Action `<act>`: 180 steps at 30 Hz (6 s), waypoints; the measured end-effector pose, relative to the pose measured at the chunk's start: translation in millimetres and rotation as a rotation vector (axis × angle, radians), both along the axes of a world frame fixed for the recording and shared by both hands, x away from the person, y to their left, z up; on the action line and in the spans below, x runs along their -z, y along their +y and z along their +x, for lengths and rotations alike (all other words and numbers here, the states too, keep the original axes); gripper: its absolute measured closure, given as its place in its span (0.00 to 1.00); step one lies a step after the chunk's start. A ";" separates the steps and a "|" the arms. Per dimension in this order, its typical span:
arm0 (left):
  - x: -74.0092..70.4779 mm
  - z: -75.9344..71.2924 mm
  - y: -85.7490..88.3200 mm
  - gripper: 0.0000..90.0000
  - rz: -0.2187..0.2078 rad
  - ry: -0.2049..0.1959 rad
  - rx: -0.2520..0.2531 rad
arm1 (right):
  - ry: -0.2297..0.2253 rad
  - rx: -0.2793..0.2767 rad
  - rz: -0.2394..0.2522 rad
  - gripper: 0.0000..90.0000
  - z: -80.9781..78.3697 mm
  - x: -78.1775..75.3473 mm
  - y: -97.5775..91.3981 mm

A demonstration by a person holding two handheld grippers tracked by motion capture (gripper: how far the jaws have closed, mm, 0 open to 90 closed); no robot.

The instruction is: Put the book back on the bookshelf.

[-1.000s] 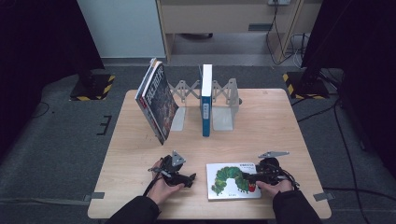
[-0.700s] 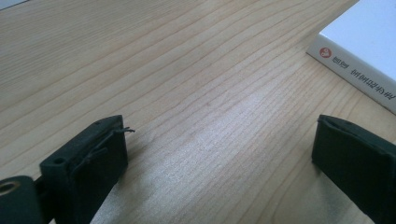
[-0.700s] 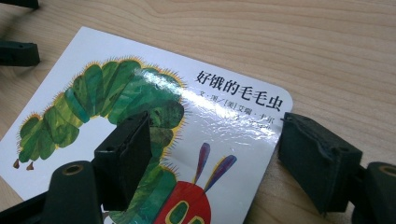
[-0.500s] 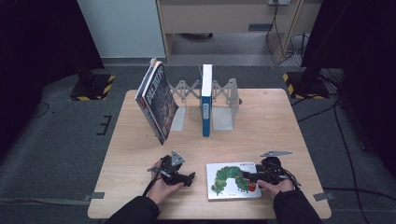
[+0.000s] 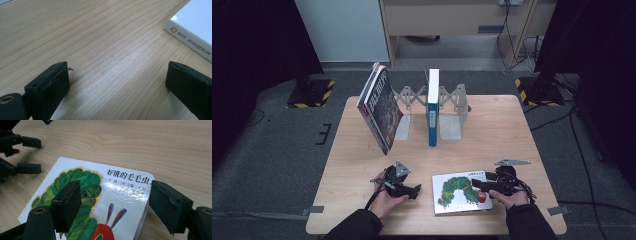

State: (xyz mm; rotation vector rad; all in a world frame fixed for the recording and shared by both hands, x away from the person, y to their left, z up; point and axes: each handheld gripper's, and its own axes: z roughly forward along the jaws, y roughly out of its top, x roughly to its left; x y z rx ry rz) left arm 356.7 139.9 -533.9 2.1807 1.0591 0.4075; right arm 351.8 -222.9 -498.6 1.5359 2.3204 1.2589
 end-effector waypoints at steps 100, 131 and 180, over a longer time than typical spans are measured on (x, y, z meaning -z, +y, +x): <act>2.7 -4.2 -28.0 0.01 -0.044 -0.007 0.044 | 0.098 -0.081 0.122 0.62 16.9 3.2 16.9; -13.0 -11.3 -19.9 0.15 -0.282 0.087 0.087 | 0.042 -0.137 0.307 0.92 15.1 -18.4 11.0; 5.7 -2.8 -46.9 0.26 -0.422 0.149 0.118 | -0.185 -0.045 -0.053 0.40 12.1 -12.0 19.9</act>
